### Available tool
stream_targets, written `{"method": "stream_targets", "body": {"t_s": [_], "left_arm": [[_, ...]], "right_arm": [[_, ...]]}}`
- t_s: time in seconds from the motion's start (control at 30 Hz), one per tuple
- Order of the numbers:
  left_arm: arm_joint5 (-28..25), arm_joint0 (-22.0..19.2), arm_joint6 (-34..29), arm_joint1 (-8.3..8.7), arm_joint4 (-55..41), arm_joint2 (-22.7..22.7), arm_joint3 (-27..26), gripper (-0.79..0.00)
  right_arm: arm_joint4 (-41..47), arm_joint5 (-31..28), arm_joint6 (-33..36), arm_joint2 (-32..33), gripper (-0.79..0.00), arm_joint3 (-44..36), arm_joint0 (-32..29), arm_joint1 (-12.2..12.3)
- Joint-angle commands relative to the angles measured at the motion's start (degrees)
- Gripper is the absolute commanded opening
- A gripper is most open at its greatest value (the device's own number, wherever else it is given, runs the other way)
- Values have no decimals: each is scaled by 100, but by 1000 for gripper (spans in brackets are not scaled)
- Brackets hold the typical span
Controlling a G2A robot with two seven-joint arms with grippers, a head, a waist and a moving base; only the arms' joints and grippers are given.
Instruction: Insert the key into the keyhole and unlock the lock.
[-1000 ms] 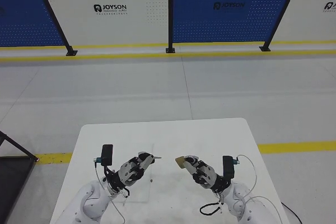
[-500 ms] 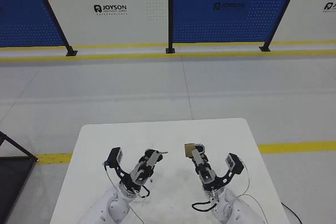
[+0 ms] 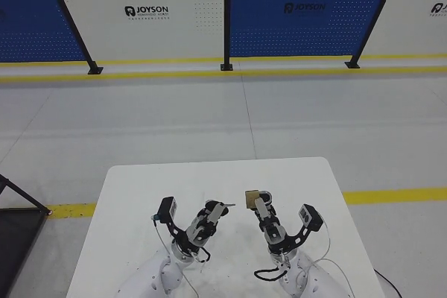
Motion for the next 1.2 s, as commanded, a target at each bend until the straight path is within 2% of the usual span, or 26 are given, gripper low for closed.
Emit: {"method": "stream_targets", "body": {"t_s": [0.0,0.63,1.17], "left_arm": [[23,-38,23,-40,23,46,17,-785],[225,-230,224,-282,290,162,252,-785],[227,-298,224,-403,395,179,363,-785]], "right_arm": [[0,0,0,0,-785,0,0,0],[0,0,0,0,-785,0,0,0],[0,0,0,0,-785,0,0,0]]}}
